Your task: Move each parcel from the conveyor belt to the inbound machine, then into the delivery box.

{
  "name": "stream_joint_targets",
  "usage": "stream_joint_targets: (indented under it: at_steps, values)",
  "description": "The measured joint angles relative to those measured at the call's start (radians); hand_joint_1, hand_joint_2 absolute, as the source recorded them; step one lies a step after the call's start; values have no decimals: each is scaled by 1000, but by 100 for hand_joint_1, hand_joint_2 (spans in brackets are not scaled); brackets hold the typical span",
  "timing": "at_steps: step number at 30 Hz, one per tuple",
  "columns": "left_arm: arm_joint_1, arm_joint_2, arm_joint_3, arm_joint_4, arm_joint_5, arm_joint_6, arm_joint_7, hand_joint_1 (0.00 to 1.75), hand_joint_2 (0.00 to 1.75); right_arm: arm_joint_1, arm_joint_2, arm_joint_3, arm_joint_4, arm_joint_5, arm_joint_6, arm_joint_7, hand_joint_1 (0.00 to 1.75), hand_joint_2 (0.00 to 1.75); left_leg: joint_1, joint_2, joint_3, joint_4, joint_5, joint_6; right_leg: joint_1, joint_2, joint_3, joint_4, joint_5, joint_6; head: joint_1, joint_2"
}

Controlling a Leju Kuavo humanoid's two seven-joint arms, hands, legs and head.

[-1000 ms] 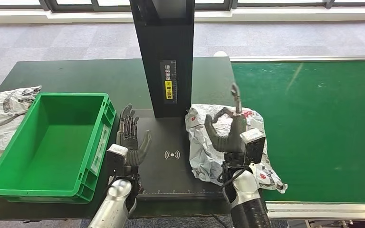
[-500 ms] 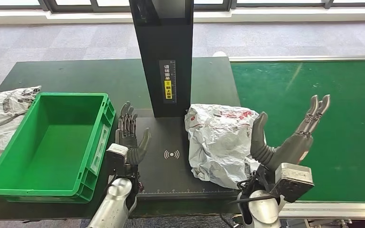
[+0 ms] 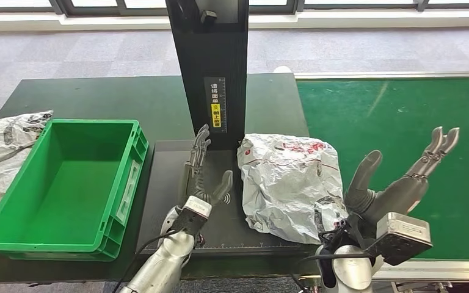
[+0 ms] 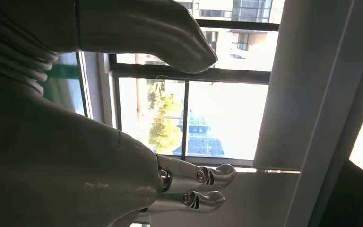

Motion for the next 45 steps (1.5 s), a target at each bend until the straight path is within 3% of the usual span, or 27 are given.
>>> stream_joint_targets:
  at_steps: [3,6,12,18,24,28,33,45]
  values:
    - [-54,-14,-62,23,-59,86,80,0,175,-3,1,-5,0,1,0,0,0,0,0,0,0,0,0,0,0,0,0,0,0,0,0,0]
    - [-129,-35,-145,64,-153,179,209,0,175,-15,2,-6,4,-1,0,0,0,0,0,-1,-1,0,1,1,-1,-1,1,0,1,1,0,0]
    - [-235,-50,-284,197,-255,237,389,0,175,-48,3,-6,25,-22,0,1,0,0,-1,0,0,0,1,1,-1,0,1,0,1,1,0,0]
    - [-293,-51,-401,317,-259,238,469,0,175,-73,3,-22,48,-32,0,2,0,0,-1,0,0,0,1,1,-1,0,1,0,1,1,0,0]
    - [-322,-51,-477,377,-257,228,496,0,175,-83,3,-24,60,-32,0,2,0,0,-1,0,0,0,1,1,-1,0,0,0,1,1,0,0]
    - [-336,-51,-510,398,-254,197,524,0,175,-83,3,-24,65,-31,0,1,0,0,-1,0,0,0,1,1,-1,0,0,0,1,1,0,0]
    - [-350,-50,-579,446,-204,60,573,0,175,-78,3,-25,68,-30,0,1,0,0,-1,0,0,0,1,1,-1,0,1,0,1,1,0,0]
    - [-354,-50,-760,561,-230,-125,675,0,175,-59,3,-25,69,-39,0,1,0,0,-1,0,0,0,1,1,-1,0,0,0,1,1,0,0]
